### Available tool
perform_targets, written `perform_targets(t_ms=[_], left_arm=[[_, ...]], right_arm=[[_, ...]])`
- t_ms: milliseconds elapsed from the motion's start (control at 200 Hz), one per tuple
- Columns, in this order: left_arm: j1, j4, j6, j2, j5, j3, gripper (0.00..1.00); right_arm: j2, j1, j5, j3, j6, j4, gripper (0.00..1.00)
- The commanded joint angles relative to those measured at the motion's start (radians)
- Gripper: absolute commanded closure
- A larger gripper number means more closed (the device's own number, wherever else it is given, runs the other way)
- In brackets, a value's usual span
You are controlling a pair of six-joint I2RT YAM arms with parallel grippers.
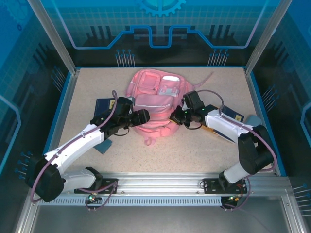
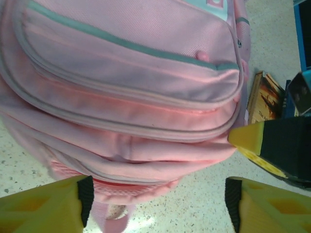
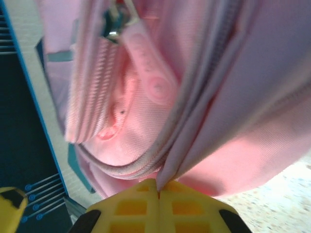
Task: Pack the student bag
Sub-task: Unzip the student bag at the top-center of the table.
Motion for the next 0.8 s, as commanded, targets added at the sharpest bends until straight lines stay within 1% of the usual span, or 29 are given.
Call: perform_targets(t_ms=[0, 90, 235, 345, 460, 615, 790], left_arm=[[-0.049, -0.006, -0.037, -0.019, 0.013, -0.015, 0.29], [-0.093, -0.015, -0.035, -0.016, -0.049, -0.009, 0.29], [-0.166, -0.026, -0.051, -0.006, -0.181, -0.007, 0.29], [-0.19, -0.016, -0.068, 0.015, -0.221, -0.005, 0.3], [-0.2, 0.0, -0.077, 0.06, -0.252, 0.005, 0.38], [-0.199, 0.029, -0.06, 0.125, -0.267, 0.034, 0.5], [-0.2, 0.019, -0.047, 0.195, -0.325, 0.068, 0.52]], right_arm=[[-0.005, 0.045, -0.059, 0.089, -0.053, 0.125, 1.0], [0.009, 0.057, -0.071, 0.12, -0.057, 0.172, 1.0], [0.047, 0.074, -0.082, 0.176, -0.068, 0.219, 1.0], [0.083, 0.088, -0.092, 0.22, -0.072, 0.234, 1.0], [0.107, 0.094, -0.12, 0.23, -0.046, 0.277, 1.0], [0.118, 0.096, -0.153, 0.226, -0.023, 0.31, 1.0], [0.118, 0.098, -0.18, 0.218, -0.008, 0.334, 1.0]])
